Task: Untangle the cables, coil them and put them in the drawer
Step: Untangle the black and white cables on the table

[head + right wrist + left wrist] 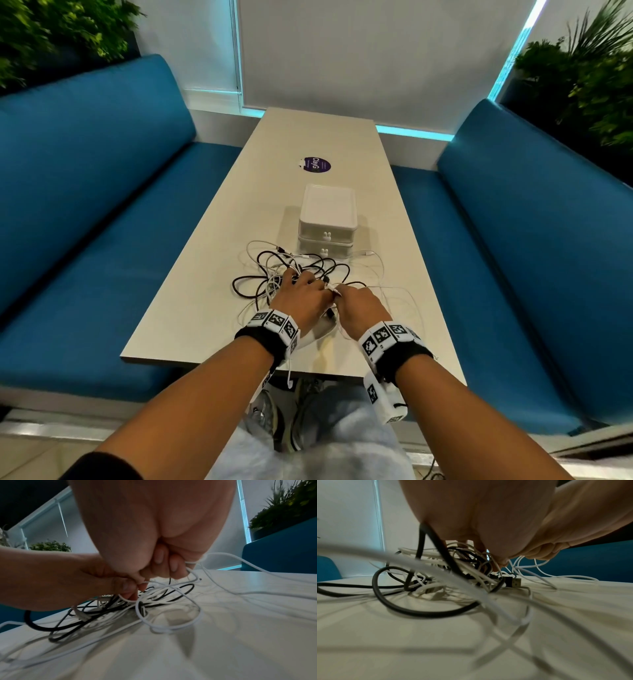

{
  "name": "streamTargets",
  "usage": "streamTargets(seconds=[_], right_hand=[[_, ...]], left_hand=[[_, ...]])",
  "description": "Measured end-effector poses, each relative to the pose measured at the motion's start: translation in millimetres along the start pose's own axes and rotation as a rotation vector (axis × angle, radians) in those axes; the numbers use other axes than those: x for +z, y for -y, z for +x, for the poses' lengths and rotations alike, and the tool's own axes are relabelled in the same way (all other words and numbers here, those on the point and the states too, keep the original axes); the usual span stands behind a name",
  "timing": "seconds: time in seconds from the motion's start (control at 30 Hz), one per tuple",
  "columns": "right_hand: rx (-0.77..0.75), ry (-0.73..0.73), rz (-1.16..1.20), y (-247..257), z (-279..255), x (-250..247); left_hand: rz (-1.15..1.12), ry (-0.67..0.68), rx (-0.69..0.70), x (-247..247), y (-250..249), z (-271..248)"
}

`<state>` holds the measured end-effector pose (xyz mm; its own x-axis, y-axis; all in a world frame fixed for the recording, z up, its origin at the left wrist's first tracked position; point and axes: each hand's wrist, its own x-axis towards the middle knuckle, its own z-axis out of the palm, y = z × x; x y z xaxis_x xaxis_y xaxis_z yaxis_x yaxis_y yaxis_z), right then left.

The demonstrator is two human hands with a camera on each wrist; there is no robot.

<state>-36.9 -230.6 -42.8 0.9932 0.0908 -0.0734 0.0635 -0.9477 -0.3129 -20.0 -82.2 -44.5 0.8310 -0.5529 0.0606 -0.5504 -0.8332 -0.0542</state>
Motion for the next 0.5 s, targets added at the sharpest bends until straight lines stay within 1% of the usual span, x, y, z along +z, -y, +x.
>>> streamTargets(seconds=[0.1, 0.23, 0.3, 0.4, 0.43, 0.5], right_hand=[[-0.012, 0.026, 0.044, -4, 0, -2], [-0.015, 0.011, -0.038, -13, -4, -8], [0.044, 0.002, -0.096, -31, -6, -16], [0.195, 0.015, -0.139, -70, -15, -33], [0.226, 0.017, -0.145, -78, -19, -37], [0.236, 0.001, -0.150, -80, -23, -38]], left_hand=[[0.001, 0.003, -0.005, 2, 2, 0], [-0.012, -0.038, -0.011, 7, 6, -1], [-0.042, -0.067, -0.028, 10, 13, -4], [-0.084, -0.066, -0.042, 16, 22, -6], [-0.074, -0.062, -0.035, 16, 21, -6], [-0.053, -0.061, -0.038, 15, 13, -5]])
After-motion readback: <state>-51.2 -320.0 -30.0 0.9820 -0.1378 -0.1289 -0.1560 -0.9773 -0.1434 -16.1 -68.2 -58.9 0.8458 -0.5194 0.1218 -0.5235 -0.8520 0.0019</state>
